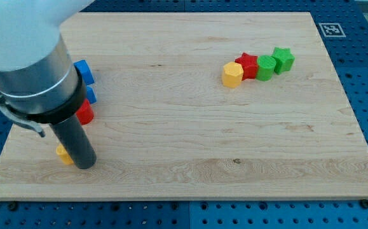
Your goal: Separate the green star from the green circle
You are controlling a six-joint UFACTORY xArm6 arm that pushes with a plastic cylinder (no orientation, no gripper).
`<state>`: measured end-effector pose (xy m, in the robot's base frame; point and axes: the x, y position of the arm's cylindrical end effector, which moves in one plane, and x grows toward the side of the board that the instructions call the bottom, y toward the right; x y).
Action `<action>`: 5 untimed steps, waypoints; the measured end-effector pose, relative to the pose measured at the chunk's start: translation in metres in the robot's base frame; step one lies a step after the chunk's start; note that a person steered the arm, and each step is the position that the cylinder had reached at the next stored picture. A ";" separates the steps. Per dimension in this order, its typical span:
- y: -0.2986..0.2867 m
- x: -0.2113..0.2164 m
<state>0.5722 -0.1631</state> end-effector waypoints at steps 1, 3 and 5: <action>0.006 0.000; 0.130 -0.041; 0.274 -0.089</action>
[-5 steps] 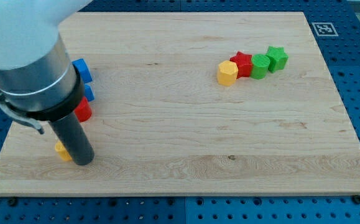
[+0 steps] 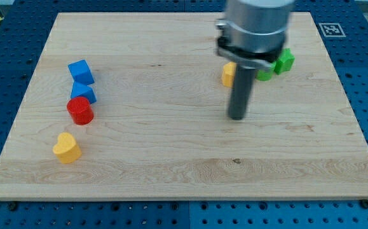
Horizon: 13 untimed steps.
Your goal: Separate the green star from the green circle
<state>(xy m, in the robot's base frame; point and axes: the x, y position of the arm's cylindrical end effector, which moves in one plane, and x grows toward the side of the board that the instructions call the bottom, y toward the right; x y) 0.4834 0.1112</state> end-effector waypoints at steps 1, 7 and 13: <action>0.060 -0.003; 0.062 -0.141; -0.102 -0.180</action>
<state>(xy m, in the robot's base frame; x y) 0.3030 0.0095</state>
